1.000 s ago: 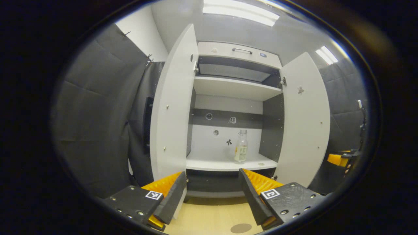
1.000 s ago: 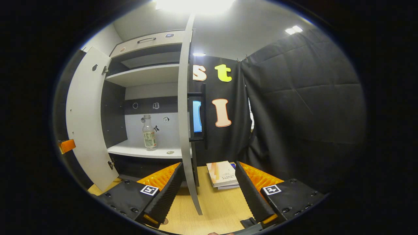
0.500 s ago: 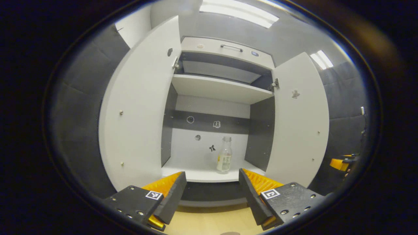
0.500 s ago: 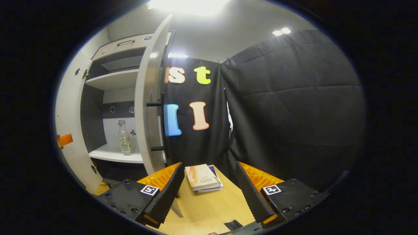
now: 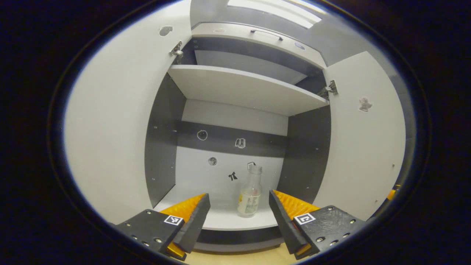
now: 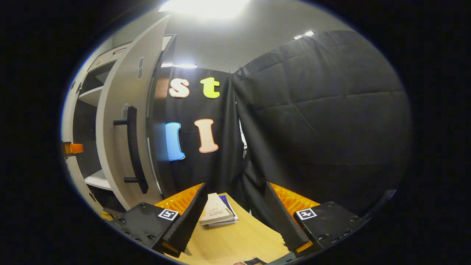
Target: Grasp the bottle in the cabinet with the left hand and place it on the coaster, then close the right door with the right hand and the left door with the left hand.
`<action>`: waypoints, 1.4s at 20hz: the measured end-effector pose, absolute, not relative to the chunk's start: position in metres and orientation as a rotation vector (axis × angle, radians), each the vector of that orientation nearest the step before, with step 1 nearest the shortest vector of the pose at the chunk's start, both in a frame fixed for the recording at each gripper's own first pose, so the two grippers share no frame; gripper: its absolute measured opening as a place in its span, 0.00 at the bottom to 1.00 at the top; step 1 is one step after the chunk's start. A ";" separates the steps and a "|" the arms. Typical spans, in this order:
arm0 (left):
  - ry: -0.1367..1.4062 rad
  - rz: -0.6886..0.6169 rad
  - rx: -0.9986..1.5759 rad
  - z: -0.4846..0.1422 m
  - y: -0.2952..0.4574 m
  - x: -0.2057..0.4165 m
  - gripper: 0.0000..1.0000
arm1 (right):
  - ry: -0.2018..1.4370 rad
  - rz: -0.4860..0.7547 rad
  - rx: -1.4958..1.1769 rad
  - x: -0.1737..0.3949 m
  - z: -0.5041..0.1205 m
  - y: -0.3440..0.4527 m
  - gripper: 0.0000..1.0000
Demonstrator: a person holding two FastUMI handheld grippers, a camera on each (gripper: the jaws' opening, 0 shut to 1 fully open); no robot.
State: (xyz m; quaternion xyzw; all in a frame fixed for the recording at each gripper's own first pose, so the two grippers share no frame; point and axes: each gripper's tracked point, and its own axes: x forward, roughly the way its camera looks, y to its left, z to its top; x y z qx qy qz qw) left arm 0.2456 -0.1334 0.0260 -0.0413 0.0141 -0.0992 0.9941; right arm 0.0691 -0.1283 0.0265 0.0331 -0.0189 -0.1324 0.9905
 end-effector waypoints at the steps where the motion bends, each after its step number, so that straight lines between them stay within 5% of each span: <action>1: 0.030 -0.204 -0.085 0.026 -0.138 0.260 0.93 | -0.037 -0.270 0.068 0.073 0.025 -0.132 0.96; 8: 0.031 -0.242 -0.004 0.019 -0.176 0.337 0.92 | -0.021 -0.332 0.096 0.088 0.009 -0.162 1.00; 9: 0.034 -0.253 0.003 0.017 -0.183 0.345 0.99 | -0.019 -0.344 0.100 0.089 0.007 -0.167 1.00; 10: 0.033 -0.263 0.009 0.016 -0.192 0.354 0.92 | -0.017 -0.355 0.104 0.090 0.004 -0.171 0.99; 18: 0.073 -0.274 0.067 -0.011 -0.211 0.395 0.92 | 0.001 -0.408 0.120 0.103 -0.007 -0.196 1.00; 21: 0.080 -0.288 0.045 -0.017 -0.216 0.402 0.70 | -0.002 -0.408 0.111 0.106 -0.007 -0.197 0.99; 22: 0.073 -0.278 0.049 -0.017 -0.212 0.404 0.70 | -0.003 -0.409 0.109 0.109 -0.007 -0.198 0.99; 25: 0.081 -0.291 0.025 -0.014 -0.216 0.398 0.33 | 0.001 -0.393 0.115 0.117 -0.008 -0.195 0.99; 27: 0.088 -0.298 0.045 -0.014 -0.214 0.389 0.37 | -0.001 -0.380 0.113 0.120 -0.008 -0.193 1.00; 28: 0.076 -0.291 0.062 -0.008 -0.209 0.384 0.30 | 0.000 -0.368 0.113 0.120 -0.008 -0.190 1.00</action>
